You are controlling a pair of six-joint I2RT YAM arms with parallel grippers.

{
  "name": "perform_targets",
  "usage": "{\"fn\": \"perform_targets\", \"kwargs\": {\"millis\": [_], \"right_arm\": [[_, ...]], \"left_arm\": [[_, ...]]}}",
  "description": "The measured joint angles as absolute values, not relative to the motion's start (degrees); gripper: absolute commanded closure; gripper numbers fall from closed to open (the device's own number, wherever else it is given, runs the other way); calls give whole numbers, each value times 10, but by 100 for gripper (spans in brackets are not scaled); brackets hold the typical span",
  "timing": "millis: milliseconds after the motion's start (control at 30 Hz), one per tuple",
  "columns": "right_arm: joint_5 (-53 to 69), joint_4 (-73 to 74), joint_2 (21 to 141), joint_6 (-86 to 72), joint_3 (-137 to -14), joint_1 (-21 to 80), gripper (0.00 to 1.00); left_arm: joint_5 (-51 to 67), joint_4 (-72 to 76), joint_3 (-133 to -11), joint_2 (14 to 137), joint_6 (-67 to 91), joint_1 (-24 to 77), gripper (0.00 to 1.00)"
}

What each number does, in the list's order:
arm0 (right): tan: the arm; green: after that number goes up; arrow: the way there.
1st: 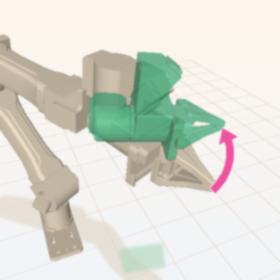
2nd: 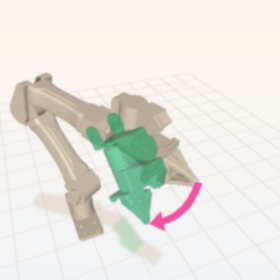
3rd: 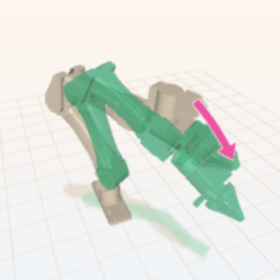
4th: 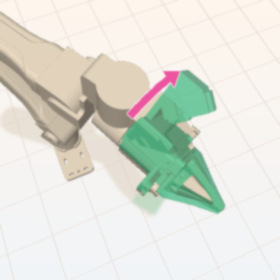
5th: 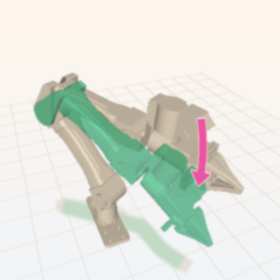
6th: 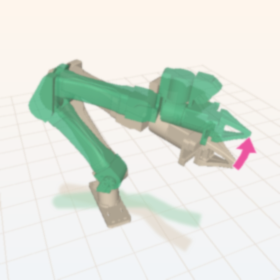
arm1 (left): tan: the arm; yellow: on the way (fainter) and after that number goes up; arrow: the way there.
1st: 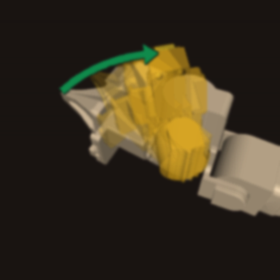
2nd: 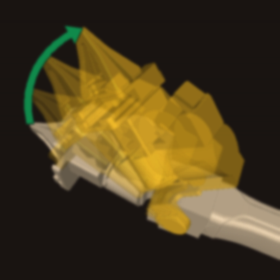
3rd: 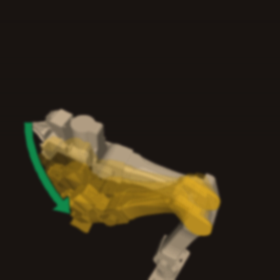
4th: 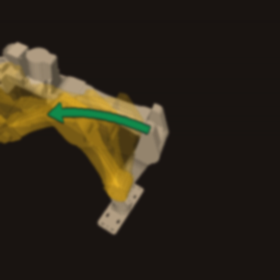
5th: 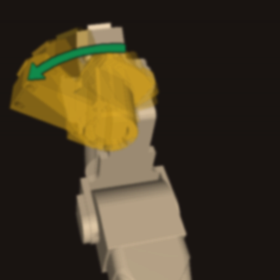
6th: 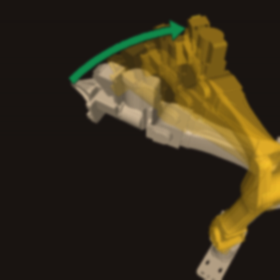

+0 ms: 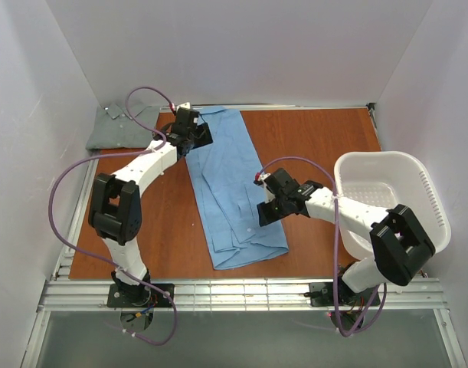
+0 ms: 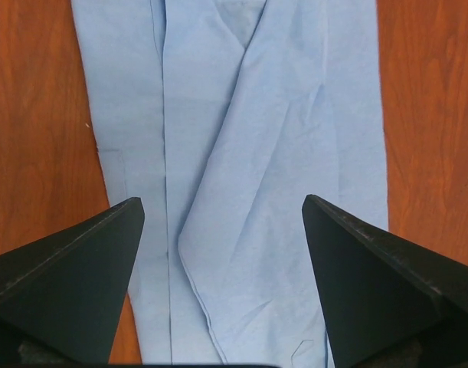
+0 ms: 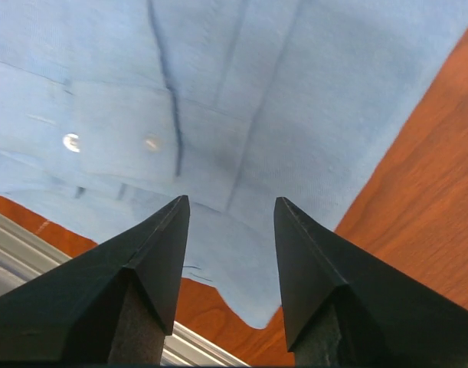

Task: Fold and stack the long sleeve shirts
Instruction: Fold the shirt

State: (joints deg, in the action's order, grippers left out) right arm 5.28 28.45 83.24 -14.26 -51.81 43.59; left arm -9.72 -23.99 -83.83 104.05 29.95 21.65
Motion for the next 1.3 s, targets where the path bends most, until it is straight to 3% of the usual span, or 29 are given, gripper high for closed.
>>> {"fn": "perform_targets", "kwargs": {"millis": [200,500,733,967,1000,1033,1067,1167,1300], "right_arm": [[69,281,848,-141,-495,421,63],[114,258,866,-154,-475,421,66],[149,230,887,-183,-471,438,66],[156,222,900,-205,-495,472,63],[149,223,894,-206,-498,471,61],[142,226,883,-208,-501,468,45],[133,227,869,-210,-502,465,37],[118,232,819,-211,-504,443,22],[119,235,748,-224,-494,381,3]], "left_arm": [[-84,-237,-830,1114,314,229,36],[-114,-251,-878,1220,304,240,44],[-154,-253,-972,1287,271,240,40],[-150,-244,-958,1275,248,240,20],[-146,-248,-935,1257,249,240,14],[-140,-255,-910,1235,250,240,11],[-134,-264,-883,1208,255,240,8],[-115,-293,-809,1099,281,240,2],[-86,-314,-728,931,330,238,2]]}}
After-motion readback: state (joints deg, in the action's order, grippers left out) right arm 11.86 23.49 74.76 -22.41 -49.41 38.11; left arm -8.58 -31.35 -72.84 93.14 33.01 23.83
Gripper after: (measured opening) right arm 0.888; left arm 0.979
